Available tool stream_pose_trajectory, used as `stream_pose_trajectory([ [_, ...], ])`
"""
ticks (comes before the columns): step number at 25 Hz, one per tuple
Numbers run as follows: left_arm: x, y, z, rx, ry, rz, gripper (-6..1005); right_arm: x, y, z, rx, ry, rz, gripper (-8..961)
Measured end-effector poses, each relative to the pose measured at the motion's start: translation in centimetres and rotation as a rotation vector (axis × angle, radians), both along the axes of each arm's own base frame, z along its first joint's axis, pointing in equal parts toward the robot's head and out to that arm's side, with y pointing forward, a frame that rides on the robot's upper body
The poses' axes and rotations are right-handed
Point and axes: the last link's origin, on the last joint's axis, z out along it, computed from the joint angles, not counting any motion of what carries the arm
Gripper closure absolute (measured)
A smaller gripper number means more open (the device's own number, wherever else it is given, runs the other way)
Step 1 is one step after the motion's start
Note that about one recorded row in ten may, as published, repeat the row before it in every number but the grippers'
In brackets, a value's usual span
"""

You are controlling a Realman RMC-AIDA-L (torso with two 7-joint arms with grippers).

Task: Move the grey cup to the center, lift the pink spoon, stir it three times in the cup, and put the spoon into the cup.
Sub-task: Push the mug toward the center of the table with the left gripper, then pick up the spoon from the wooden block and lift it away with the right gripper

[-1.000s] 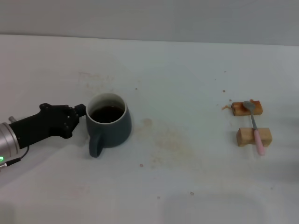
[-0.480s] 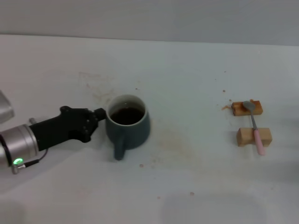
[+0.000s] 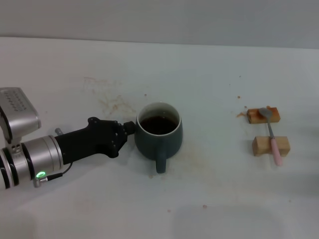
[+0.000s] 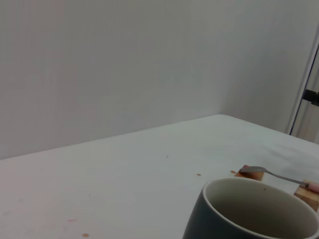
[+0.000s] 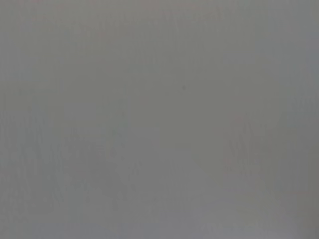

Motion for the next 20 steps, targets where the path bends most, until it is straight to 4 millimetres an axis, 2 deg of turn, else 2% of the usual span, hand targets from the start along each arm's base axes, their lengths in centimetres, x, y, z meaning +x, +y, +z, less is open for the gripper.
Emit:
stream_pose_trajectory([
  [5, -0.6, 0.2, 0.9, 0.043, -0.018, 0.032, 951, 0.1, -0.1, 0.0, -0.001, -0.002, -0.002, 331],
  [11, -2.3, 0.9, 3.6, 0.202, -0.091, 0.143, 948, 0.1, -0.2, -0.1, -0.010, -0.004, -0.001, 331],
  [15, -3.2, 1.4, 5.5, 0.315, -0.155, 0.212, 945, -0.3, -0.3, -0.8, -0.066, -0.024, 0.034, 331],
  [20, -3.2, 1.8, 6.1, 0.361, -0.183, 0.236, 943, -1.1, -0.6, -2.2, -0.164, -0.064, 0.100, 332],
])
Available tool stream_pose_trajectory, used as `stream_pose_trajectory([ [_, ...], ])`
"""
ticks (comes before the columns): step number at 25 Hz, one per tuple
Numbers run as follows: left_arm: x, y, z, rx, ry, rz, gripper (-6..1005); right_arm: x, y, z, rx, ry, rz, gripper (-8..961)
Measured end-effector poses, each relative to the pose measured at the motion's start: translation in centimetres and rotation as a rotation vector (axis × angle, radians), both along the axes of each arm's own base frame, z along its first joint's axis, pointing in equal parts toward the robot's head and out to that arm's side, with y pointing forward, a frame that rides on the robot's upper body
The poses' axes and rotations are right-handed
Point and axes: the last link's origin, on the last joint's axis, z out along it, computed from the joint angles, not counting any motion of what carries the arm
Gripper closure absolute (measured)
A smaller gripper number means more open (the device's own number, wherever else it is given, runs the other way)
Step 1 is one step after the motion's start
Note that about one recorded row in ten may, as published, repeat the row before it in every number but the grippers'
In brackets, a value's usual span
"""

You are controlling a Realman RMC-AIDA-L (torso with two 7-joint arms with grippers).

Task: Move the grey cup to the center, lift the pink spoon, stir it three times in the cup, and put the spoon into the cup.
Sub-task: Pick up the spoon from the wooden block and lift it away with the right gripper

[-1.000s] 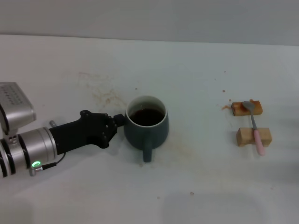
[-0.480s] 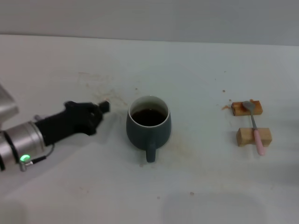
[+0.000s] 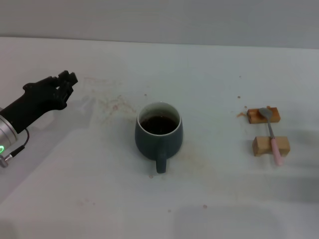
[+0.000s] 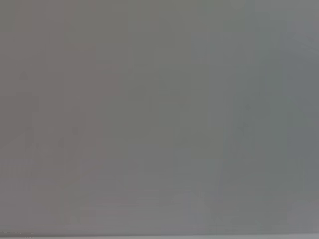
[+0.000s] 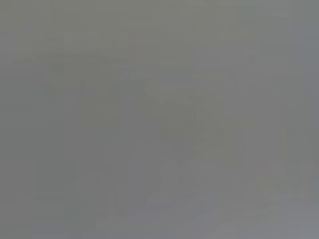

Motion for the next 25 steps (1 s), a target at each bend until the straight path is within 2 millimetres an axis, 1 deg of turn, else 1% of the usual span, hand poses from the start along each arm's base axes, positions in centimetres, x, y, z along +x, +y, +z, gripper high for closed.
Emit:
stream_pose_trajectory([
  [3, 0.3, 0.3, -0.2, 0.006, 0.009, -0.009, 941, -0.3, -0.8, -0.3, -0.021, -0.013, 0.036, 332],
  [8, 0.9, 1.0, -0.5, 0.005, 0.018, -0.014, 768, -0.6, -2.6, -1.1, -0.062, -0.038, 0.088, 332],
  [10, 1.4, 1.9, -0.7, 0.000, 0.035, -0.009, 698, -0.7, -3.5, -1.4, -0.079, -0.051, 0.109, 332],
  [14, 1.7, 2.6, -1.0, -0.003, 0.047, -0.001, 559, -1.0, -4.1, -2.1, -0.109, -0.047, 0.124, 332],
  [20, 1.9, 3.3, -1.3, -0.009, 0.065, 0.022, 496, -1.5, -4.8, -3.3, -0.152, -0.058, 0.136, 332],
  [25, 2.0, 3.6, -1.6, -0.012, 0.072, 0.035, 497, -2.2, -5.2, -4.5, -0.194, -0.074, 0.157, 331],
])
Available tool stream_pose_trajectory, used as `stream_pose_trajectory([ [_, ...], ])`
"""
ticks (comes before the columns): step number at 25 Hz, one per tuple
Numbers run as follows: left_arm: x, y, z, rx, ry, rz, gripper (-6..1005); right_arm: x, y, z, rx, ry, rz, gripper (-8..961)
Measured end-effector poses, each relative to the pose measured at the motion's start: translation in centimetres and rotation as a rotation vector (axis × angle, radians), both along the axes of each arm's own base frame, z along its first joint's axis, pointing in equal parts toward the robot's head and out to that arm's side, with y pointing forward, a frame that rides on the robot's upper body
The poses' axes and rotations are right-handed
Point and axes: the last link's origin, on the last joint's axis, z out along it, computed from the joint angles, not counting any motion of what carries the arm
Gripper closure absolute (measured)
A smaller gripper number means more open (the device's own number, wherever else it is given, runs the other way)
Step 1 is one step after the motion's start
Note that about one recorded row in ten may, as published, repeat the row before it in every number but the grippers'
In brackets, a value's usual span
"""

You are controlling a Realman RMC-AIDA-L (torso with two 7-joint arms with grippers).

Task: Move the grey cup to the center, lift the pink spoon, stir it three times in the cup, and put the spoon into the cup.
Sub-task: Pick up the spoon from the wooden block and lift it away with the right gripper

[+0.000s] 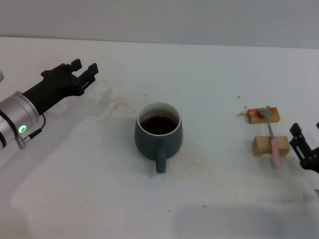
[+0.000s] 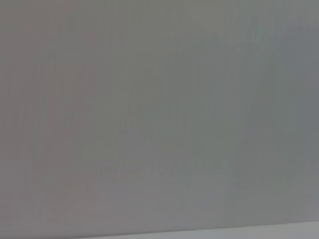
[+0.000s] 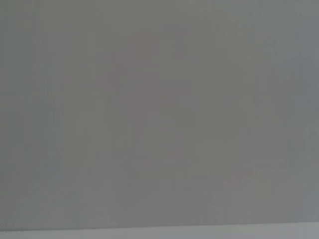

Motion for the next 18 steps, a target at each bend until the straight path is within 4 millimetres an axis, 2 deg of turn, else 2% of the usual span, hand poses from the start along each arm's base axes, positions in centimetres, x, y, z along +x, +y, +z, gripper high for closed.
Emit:
stream_pose_trajectory([
  [18, -0.4, 0.2, -0.1, -0.004, 0.015, 0.033, 497, -1.2, -0.8, -1.3, -0.046, 0.040, 0.033, 331],
])
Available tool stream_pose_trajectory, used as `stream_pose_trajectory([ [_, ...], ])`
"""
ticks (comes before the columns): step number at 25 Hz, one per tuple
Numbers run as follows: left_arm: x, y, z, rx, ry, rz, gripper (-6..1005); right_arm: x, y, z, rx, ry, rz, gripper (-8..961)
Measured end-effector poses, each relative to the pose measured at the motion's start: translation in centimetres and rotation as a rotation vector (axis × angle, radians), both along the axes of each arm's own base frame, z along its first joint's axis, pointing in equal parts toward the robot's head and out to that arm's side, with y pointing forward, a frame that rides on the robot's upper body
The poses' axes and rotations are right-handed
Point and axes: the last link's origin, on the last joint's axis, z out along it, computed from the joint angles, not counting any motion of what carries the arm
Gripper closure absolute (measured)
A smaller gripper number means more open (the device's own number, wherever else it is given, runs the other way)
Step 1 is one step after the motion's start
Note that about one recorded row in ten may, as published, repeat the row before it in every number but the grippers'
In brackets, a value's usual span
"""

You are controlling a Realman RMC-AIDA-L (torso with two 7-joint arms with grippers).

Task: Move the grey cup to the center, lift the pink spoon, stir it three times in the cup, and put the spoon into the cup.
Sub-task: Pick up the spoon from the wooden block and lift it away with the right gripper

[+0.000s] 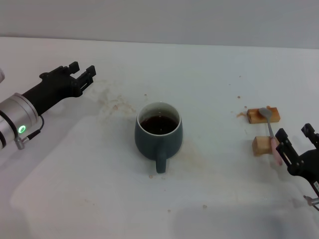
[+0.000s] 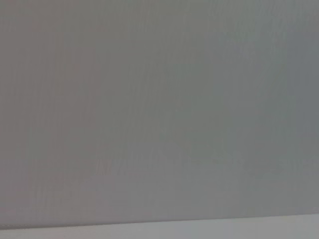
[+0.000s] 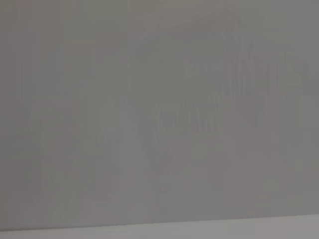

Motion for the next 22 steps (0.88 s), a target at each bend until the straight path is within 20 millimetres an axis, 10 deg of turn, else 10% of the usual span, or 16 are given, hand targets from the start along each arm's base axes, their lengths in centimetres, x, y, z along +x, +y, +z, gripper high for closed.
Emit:
stream_pose_trajectory([
  [22, 0.1, 0.9, -0.1, -0.003, 0.030, 0.026, 496, 0.2, -2.1, -0.8, -0.037, 0.003, -0.009, 331],
])
